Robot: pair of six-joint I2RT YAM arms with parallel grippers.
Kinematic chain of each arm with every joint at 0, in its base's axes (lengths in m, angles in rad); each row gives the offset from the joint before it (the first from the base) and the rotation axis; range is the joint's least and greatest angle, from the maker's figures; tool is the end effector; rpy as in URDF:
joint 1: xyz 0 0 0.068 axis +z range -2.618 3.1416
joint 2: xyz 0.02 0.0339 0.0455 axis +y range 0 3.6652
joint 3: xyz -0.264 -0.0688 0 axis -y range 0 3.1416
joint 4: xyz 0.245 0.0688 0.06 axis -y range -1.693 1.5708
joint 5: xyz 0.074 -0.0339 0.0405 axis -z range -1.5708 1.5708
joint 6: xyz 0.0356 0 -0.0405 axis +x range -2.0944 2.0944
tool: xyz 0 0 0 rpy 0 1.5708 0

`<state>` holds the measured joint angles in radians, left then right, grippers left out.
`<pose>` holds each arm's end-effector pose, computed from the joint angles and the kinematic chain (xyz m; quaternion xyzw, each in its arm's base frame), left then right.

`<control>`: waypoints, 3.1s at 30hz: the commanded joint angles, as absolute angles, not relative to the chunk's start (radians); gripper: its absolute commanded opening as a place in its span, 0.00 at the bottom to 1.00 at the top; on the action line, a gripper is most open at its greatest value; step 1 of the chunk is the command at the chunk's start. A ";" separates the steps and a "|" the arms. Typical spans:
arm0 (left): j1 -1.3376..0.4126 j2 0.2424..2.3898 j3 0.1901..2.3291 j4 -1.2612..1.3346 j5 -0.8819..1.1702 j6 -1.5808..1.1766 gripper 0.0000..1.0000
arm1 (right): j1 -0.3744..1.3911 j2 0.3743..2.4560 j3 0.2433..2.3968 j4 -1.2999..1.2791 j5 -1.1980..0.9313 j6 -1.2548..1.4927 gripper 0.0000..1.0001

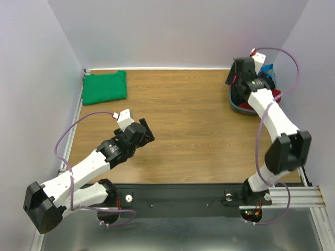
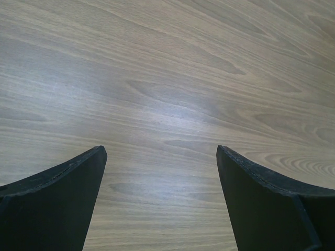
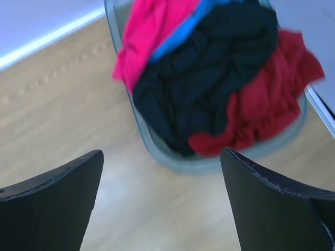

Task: Fold and stack the t-shirts
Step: Grab the tshirt from the pile, then move the tshirt to the center of the board

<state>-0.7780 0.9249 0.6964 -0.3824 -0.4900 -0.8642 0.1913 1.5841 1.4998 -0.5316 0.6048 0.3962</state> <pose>0.1540 -0.1282 0.2668 -0.1490 0.8549 -0.1812 0.4627 0.3543 0.0480 0.3570 0.2228 0.8294 -0.1262 0.4965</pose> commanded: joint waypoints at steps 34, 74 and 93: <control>-0.770 0.931 0.752 -0.394 -0.546 -0.851 0.99 | -0.018 1.899 1.746 -0.505 0.390 0.373 0.00; -0.764 0.891 0.669 -0.336 -0.476 -0.896 0.98 | 0.271 1.618 2.080 -0.514 -0.664 0.282 0.00; -0.758 0.802 0.608 -0.463 -0.494 -1.038 0.99 | 0.255 1.310 1.109 -0.508 0.350 0.386 1.00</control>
<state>-0.7639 0.8127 0.6373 -0.4469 -0.4576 -0.9974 0.2527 1.4090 1.1191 -0.5617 0.2058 0.3393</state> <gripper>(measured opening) 0.985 0.955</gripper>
